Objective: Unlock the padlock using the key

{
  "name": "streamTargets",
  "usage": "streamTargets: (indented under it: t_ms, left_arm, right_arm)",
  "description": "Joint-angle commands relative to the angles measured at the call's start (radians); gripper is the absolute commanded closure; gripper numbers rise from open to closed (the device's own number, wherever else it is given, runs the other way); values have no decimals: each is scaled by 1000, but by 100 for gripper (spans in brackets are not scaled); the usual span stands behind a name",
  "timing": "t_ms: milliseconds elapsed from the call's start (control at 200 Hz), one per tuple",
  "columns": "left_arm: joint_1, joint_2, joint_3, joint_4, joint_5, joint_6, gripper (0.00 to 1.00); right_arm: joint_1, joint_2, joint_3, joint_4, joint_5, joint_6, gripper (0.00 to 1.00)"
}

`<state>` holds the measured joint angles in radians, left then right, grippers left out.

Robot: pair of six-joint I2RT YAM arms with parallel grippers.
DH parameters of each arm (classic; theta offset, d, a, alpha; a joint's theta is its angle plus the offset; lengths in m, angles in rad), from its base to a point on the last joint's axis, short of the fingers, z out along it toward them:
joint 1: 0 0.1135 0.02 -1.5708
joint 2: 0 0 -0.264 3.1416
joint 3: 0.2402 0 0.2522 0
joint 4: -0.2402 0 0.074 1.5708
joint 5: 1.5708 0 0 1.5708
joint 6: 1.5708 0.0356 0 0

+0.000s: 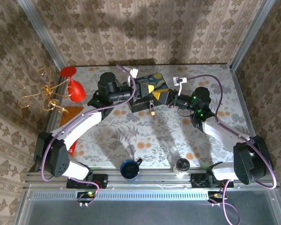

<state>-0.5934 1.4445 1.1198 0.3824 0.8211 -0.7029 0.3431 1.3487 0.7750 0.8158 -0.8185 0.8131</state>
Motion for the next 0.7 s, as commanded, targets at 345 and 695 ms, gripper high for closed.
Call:
streamTargets:
  t_ms: [345, 695]
  left_arm:
    - [0, -16, -12, 14, 9, 10, 100]
    - [-2, -19, -18, 19, 9, 11, 100]
  right_arm:
    - [8, 6, 21, 43, 16, 7, 62]
    - [22, 0, 26, -29, 42, -36, 62]
